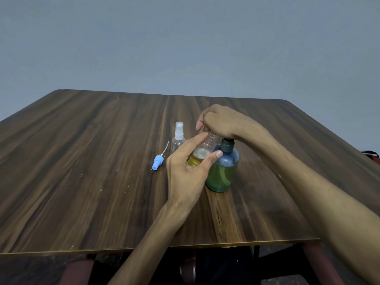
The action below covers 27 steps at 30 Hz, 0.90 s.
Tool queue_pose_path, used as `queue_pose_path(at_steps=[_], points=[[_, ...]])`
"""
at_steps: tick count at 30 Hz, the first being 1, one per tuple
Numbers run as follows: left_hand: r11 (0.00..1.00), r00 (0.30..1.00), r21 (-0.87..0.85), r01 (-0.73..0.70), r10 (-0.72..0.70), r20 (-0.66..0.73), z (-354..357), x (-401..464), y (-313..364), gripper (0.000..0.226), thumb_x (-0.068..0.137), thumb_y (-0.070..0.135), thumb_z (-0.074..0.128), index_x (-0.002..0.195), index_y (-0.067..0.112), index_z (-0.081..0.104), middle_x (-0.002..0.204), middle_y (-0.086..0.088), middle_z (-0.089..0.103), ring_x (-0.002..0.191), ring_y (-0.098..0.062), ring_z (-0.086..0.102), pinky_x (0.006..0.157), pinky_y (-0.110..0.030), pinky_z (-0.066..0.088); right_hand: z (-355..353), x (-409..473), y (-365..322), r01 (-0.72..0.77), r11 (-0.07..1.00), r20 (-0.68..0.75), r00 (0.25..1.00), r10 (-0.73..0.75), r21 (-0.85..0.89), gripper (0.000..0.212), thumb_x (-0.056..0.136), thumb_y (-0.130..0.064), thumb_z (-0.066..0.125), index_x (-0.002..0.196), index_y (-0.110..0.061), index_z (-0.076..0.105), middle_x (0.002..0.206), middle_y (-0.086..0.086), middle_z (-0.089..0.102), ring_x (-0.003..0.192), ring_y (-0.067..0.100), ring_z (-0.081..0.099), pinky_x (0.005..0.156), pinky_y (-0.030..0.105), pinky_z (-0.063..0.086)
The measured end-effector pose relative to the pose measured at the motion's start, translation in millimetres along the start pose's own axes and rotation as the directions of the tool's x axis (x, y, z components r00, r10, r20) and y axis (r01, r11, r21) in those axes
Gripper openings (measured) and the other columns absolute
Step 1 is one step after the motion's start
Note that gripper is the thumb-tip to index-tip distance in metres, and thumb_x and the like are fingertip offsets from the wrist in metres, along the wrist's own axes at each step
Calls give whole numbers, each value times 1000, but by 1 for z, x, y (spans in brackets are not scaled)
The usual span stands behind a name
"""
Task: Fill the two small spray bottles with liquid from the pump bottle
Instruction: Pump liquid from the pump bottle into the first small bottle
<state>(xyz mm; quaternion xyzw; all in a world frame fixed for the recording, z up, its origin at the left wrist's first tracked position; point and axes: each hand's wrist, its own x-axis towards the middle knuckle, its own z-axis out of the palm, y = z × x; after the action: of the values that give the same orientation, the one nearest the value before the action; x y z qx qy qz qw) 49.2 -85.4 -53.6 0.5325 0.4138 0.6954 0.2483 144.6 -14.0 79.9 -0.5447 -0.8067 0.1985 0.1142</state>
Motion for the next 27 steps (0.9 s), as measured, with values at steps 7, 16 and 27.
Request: queue_pose_path(at_steps=[7, 16, 27], points=[[1000, 1000, 0, -3, 3, -5, 0, 0, 0, 48, 83, 14, 90, 128, 22, 74, 121, 6, 78, 116, -10, 73, 101, -37, 60, 1, 2, 3, -14, 999, -40, 999, 15, 29, 38, 95, -11, 39, 97, -17, 77, 99, 3, 77, 95, 20, 71, 92, 38, 55], [1000, 1000, 16, -7, 7, -7, 0, 0, -2, 48, 83, 14, 90, 129, 17, 75, 121, 5, 78, 117, -10, 72, 101, -37, 60, 2, 2, 5, -16, 999, -30, 999, 17, 37, 36, 96, -12, 40, 95, -17, 75, 102, 5, 77, 95, 20, 71, 88, 35, 55], [1000, 1000, 5, -17, 17, -19, 0, 0, -1, 51, 82, 12, 90, 129, 22, 72, 121, 6, 78, 117, -7, 72, 101, -30, 58, 5, 3, 4, -12, 1000, 9, 1000, 12, -12, 39, 96, -11, 39, 96, -15, 78, 103, 3, 76, 99, 22, 70, 90, 34, 54]])
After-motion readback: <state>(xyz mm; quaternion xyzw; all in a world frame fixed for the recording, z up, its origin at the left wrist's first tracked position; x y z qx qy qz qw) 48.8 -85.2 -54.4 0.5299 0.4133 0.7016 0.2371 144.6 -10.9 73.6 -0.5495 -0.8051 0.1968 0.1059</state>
